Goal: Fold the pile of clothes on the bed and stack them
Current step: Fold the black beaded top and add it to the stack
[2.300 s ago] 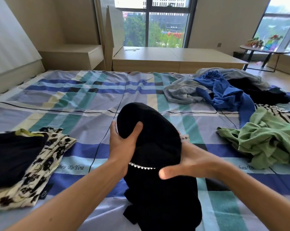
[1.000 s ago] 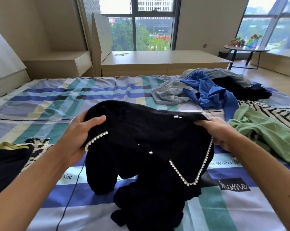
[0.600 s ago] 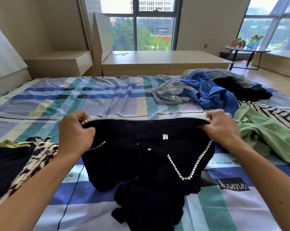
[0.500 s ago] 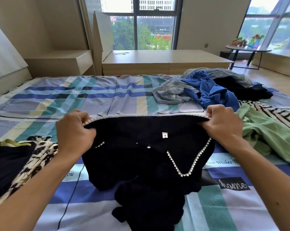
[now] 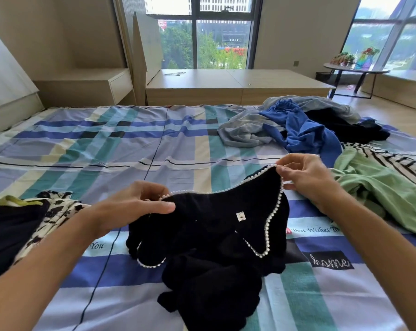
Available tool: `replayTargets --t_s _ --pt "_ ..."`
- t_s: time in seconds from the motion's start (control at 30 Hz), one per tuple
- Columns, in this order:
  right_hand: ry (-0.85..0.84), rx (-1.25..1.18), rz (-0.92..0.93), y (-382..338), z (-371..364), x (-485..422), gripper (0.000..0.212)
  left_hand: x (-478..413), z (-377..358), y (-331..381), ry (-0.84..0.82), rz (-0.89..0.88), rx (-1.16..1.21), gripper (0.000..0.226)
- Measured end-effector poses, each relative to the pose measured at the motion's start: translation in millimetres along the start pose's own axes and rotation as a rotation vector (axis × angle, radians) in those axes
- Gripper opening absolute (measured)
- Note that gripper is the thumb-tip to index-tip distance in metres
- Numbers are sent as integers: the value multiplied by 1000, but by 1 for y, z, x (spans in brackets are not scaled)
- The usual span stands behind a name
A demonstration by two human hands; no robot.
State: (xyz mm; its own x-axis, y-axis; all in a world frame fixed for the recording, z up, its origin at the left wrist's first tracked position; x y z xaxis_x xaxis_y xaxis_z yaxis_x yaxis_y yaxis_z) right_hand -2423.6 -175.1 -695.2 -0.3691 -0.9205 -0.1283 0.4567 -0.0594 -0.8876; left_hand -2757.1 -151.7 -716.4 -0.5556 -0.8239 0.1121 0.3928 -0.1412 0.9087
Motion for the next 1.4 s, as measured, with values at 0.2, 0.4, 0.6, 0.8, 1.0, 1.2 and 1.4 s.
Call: replayTargets --t_s 0.2,0.4,0.6,0.8,1.0,1.2,1.4 --pt "417 455 376 -38 20 10 6 -13 -29 -48 -110 1 -486 58" --pt "635 577 515 -64 44 25 9 -30 -30 -34 156 -153 -626 28" --pt "547 537 295 -49 68 9 6 -10 15 28 520 -267 -183 8" --pt "142 -298 -171 -12 31 -6 21 8 59 88 731 -363 178 14" --pt "-238 -475 -191 -87 9 -18 16 5 111 140 801 -385 -98 17" --pt "-322 742 171 -166 46 -37 41 25 161 191 791 -407 -240 26" --pt "-315 146 142 -194 59 -38 11 33 165 190 528 -306 -655 68"
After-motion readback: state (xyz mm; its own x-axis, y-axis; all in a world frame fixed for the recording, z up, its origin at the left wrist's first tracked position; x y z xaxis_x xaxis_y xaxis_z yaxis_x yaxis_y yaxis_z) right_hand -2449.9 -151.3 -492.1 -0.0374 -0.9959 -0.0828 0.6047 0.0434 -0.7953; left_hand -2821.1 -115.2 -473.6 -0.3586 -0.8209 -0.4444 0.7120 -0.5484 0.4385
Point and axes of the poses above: each hand's wrist, its own x-axis away from the middle knuckle, its own z-axis out of the back of the hand, y = z × x, the point moved 8 cm from there along -x, towards the middle knuckle, and after that the axes turned 4 degrees about y, right-handed, at the moved point
